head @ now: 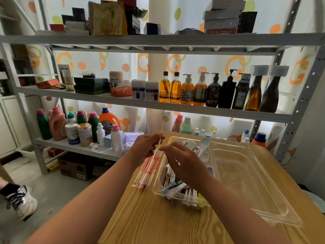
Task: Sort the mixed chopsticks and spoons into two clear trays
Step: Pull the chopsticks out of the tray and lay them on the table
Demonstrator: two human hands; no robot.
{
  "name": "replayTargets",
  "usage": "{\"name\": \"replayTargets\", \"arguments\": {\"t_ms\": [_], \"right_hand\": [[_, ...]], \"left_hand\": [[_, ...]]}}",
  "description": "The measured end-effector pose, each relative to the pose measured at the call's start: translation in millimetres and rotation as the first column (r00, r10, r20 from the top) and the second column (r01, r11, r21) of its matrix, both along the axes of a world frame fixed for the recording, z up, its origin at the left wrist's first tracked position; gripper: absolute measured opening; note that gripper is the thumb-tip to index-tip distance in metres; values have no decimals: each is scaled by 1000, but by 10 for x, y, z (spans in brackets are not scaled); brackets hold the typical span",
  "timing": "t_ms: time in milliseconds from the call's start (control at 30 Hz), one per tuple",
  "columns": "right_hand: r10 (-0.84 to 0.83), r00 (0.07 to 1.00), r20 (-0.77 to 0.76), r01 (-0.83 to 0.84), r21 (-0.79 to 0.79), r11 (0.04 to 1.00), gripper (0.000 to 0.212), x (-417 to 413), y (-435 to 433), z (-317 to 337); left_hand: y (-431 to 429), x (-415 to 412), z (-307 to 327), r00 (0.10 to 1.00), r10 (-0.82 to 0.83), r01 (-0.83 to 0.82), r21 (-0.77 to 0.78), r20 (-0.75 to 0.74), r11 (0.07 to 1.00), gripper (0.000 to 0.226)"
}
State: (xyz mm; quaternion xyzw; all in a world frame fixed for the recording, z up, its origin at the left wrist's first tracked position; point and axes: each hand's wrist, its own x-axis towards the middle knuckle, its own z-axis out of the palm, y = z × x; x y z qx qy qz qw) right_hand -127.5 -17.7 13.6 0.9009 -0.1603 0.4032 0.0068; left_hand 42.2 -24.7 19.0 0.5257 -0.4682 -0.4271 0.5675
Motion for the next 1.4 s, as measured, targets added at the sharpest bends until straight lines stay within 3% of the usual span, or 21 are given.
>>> {"name": "replayTargets", "arguments": {"t_ms": [100, 200, 333, 433, 633, 933, 1167, 1400], "right_hand": [[-79, 997, 0, 78, 135, 988, 21, -36, -51, -11], [-167, 982, -86, 183, 226, 957, 21, -68, -90, -32], [-206, 946, -250, 278, 298, 913, 21, -74, -110, -84], [-221, 907, -358, 346, 333, 877, 26, -52, -121, -136], [-243, 850, -468, 420, 321, 849, 40, -14, -164, -189], [-250, 821, -513, 429, 266, 863, 48, 0, -165, -161], [-261, 821, -508, 423, 234, 875, 45, 23, -129, -157], [-268, 783, -560, 427, 172, 888, 28, 67, -128, -129]], "left_hand": [[-43, 18, -65, 973, 151, -160, 41, 174, 986, 23], [-145, 110, -219, 878, 237, -291, 71, 416, 954, 25], [-227, 183, -392, 690, 149, -338, 134, 708, 932, 31], [-265, 168, -469, 582, 99, -345, 135, 807, 929, 32], [-340, 132, -625, 441, 63, -385, 125, 895, 914, 35], [-387, 154, -701, 373, 16, -410, 149, 927, 900, 36], [-341, 192, -681, 359, 68, -435, 103, 931, 895, 38], [-282, 203, -576, 430, 148, -457, 74, 890, 886, 32]]}}
